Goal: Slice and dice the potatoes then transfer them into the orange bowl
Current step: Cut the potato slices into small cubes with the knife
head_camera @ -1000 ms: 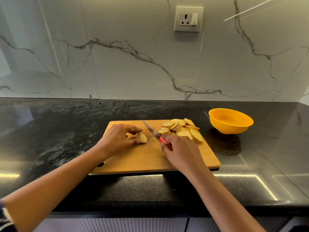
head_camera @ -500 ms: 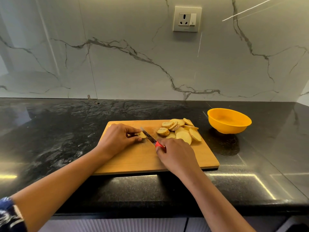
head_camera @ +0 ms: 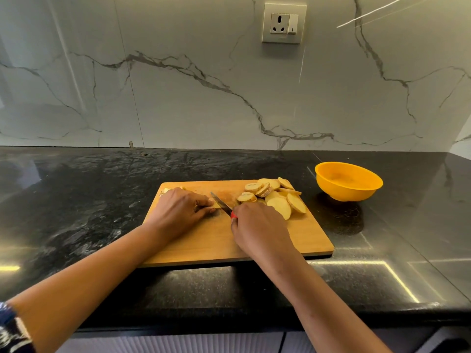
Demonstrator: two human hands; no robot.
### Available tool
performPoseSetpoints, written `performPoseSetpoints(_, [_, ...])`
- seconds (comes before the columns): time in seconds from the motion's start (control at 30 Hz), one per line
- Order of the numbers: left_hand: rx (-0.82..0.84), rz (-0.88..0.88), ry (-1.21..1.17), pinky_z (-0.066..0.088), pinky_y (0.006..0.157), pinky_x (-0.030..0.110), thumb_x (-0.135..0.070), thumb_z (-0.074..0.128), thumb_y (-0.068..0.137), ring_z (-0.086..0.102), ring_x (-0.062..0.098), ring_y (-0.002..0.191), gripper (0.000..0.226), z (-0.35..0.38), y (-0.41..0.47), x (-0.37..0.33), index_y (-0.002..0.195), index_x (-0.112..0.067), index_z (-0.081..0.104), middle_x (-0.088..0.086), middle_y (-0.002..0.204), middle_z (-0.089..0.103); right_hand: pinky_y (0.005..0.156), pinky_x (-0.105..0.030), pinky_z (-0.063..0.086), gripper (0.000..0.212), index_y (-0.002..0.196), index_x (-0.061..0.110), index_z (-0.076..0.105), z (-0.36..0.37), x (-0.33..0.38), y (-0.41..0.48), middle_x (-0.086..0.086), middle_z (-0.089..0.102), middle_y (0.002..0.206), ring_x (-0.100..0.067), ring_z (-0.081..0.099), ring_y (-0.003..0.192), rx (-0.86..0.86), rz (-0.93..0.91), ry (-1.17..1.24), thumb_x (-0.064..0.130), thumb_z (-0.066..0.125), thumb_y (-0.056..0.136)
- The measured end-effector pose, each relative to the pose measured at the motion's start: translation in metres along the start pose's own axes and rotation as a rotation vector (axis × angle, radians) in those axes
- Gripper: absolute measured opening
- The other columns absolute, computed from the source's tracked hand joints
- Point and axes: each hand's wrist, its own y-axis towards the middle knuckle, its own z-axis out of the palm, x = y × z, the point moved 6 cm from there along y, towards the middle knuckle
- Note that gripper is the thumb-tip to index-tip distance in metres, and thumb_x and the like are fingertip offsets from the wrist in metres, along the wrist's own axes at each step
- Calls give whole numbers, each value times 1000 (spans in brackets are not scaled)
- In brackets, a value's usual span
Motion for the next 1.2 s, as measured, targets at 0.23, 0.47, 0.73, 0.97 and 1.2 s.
performPoseSetpoints(0.23, [2,59,-141,56,76,42,-79,36,79,68,17,86,66,21,1,30,101,-28,71,-3,93,73,67,-28,40,20,113,13,58,-3,18,5,-4,62,102,-17,53,83,50,-68,-75,21,46,100])
performPoseSetpoints(0.47, [-49,42,-13,57,78,37,-33,68,83,69,18,88,27,-1,-1,3,106,-19,71,0,106,71,69,-29,44,18,111,17,58,-8,8,-36,-2,62,100,-19,58,90,87,-81,-106,22,45,99])
performPoseSetpoints(0.73, [-68,61,-7,56,82,35,-37,65,84,68,16,94,28,1,-1,7,109,-24,70,-4,110,69,64,-28,42,24,114,22,59,-15,-3,-33,2,60,94,-17,56,84,-8,-32,-56,30,42,100])
performPoseSetpoints(0.97, [-193,149,86,47,67,20,-26,75,78,70,13,83,16,-6,-5,2,94,-23,76,-7,95,73,62,-29,41,25,112,22,62,-17,3,-16,0,65,98,-19,61,87,-81,-1,25,31,42,100])
performPoseSetpoints(1.2, [-223,235,112,43,52,15,-23,83,68,69,9,64,17,-11,-9,-5,83,-25,77,-9,80,73,68,-30,44,23,110,18,61,-7,12,-7,-2,64,101,-20,60,92,-44,-1,22,28,44,100])
